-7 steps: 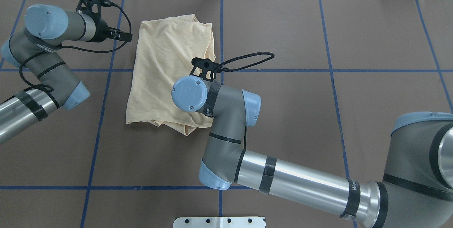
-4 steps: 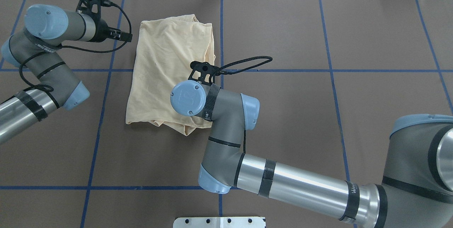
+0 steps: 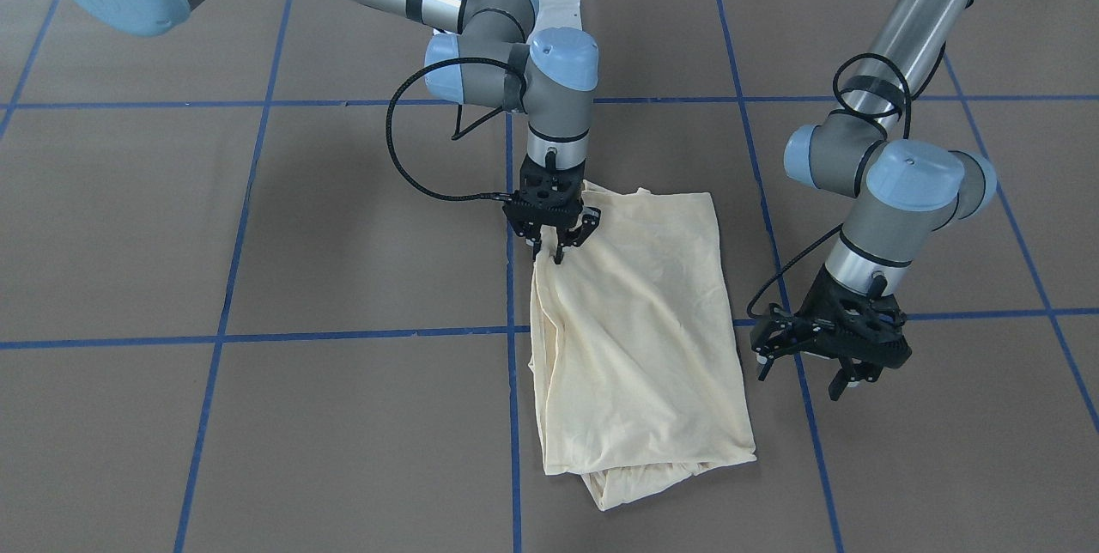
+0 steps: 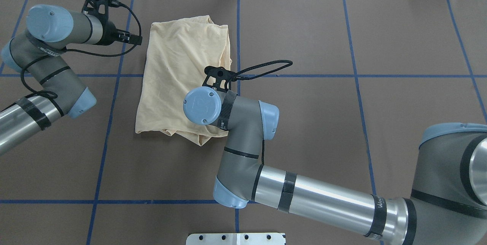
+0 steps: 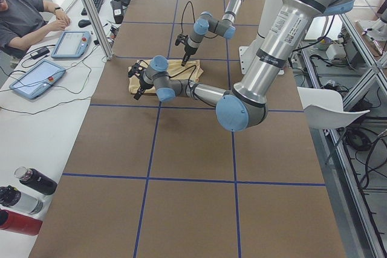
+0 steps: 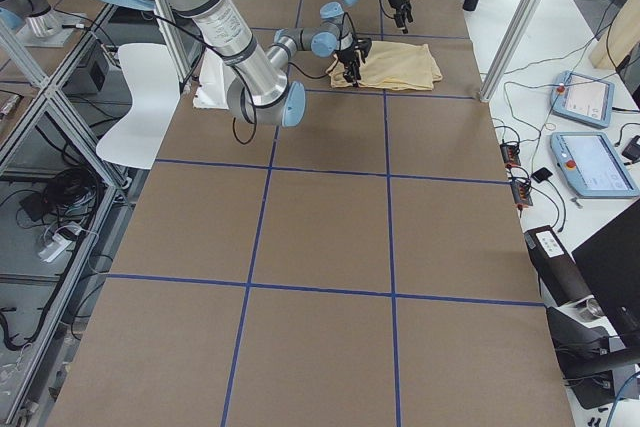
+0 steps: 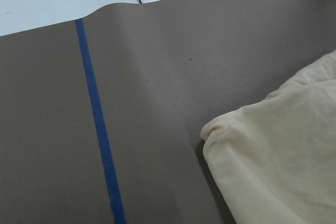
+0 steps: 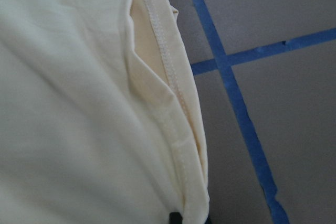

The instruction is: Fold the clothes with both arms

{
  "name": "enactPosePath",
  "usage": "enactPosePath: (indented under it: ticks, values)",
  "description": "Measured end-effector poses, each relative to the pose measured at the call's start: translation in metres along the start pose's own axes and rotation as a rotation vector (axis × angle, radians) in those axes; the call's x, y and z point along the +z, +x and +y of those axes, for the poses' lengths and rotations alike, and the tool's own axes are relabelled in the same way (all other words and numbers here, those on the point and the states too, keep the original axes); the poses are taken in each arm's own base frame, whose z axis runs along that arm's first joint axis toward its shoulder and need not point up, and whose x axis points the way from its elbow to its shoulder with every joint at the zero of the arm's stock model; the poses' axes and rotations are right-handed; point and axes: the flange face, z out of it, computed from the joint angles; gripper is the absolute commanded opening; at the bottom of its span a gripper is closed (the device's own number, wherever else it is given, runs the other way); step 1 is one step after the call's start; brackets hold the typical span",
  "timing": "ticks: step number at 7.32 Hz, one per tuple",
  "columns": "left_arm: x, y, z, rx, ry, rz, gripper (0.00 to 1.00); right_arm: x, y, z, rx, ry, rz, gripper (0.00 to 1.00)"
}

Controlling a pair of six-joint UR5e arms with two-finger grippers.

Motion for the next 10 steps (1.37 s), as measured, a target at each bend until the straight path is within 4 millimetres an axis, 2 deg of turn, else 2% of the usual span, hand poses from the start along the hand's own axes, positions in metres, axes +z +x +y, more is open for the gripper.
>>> enactPosePath:
  ticks: [3, 4, 5, 7, 8, 10]
  values:
    - [-0.001, 0.0, 0.0, 0.0, 0.002, 0.002, 1.0, -0.004, 0.002, -0.003, 0.001, -0.002, -0.007, 0.0]
    - [-0.001, 0.001, -0.001, -0.003, 0.003, 0.003, 1.0, -0.008, 0.011, -0.005, -0.002, -0.004, -0.011, 0.0]
    - [-0.001, 0.002, -0.001, -0.008, 0.003, 0.004, 1.0, -0.014, 0.034, -0.007, -0.011, -0.006, -0.015, 0.0]
    - [-0.002, 0.004, -0.001, -0.009, 0.004, 0.007, 1.0, -0.025, 0.11, -0.003, -0.022, -0.008, -0.027, 0.0]
    - [-0.002, 0.004, -0.001, -0.01, 0.005, 0.008, 1.0, -0.036, 0.14, 0.007, -0.032, -0.007, -0.035, 0.0]
    - [-0.004, 0.005, 0.0, -0.009, 0.006, 0.012, 1.0, -0.065, 0.172, 0.042, -0.057, 0.002, -0.039, 0.0]
